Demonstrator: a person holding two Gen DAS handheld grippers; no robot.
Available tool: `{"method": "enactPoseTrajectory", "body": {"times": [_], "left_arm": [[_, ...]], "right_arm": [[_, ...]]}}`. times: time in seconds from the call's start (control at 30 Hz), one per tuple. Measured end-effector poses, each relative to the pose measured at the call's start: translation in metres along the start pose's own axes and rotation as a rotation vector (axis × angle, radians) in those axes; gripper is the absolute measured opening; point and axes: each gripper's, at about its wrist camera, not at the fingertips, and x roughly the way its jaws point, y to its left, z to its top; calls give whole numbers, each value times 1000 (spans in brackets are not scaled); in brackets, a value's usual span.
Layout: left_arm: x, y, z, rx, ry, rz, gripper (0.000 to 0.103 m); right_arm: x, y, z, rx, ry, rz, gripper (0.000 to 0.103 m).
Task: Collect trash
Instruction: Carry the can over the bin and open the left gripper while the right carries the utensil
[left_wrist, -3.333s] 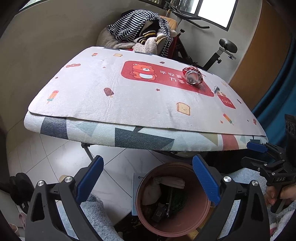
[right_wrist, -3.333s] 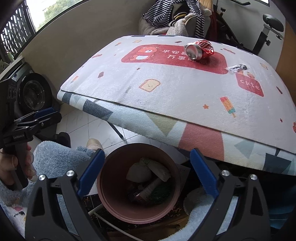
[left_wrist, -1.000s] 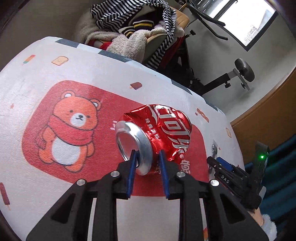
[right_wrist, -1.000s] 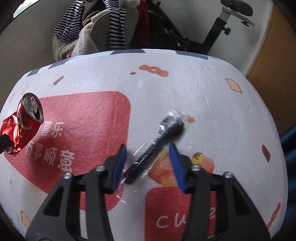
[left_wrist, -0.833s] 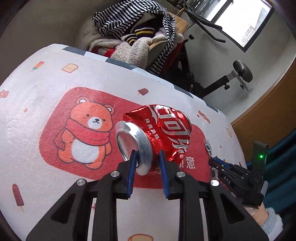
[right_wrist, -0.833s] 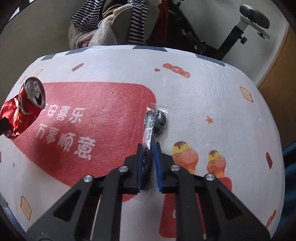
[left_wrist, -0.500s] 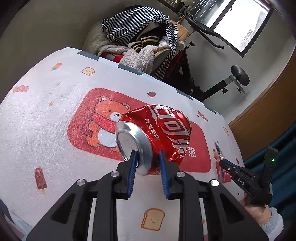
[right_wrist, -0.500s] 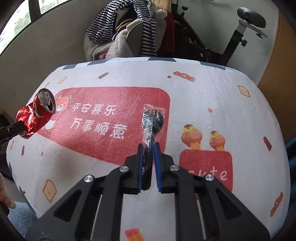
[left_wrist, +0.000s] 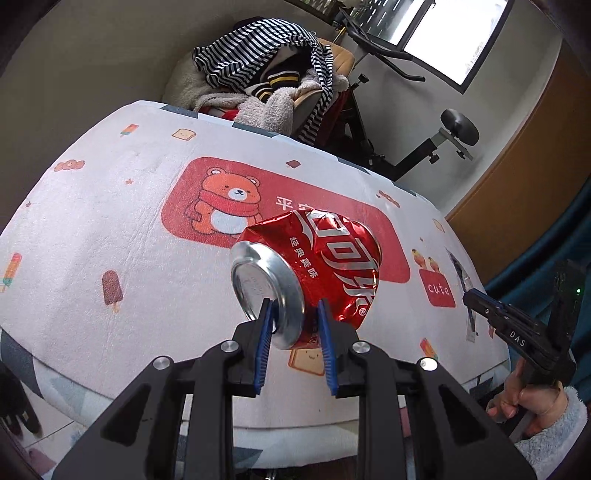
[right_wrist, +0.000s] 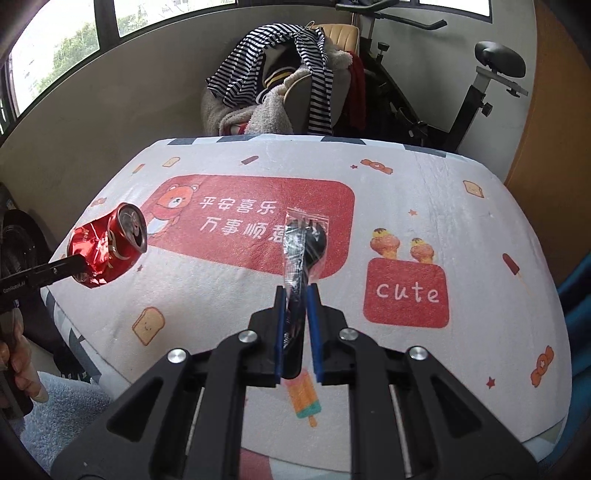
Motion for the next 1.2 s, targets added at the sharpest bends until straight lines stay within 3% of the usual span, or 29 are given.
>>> {"method": "enactPoseTrajectory", "body": {"times": [0.77,1.2], "left_arm": [[-69,-22,-106,251,22,-12,24],[-59,-16,-172,372,108,12,24]], "right_arm": [[-71,44,-65,-4,-49,55,15],[-74,64,-107,12,-2,86,15]]}}
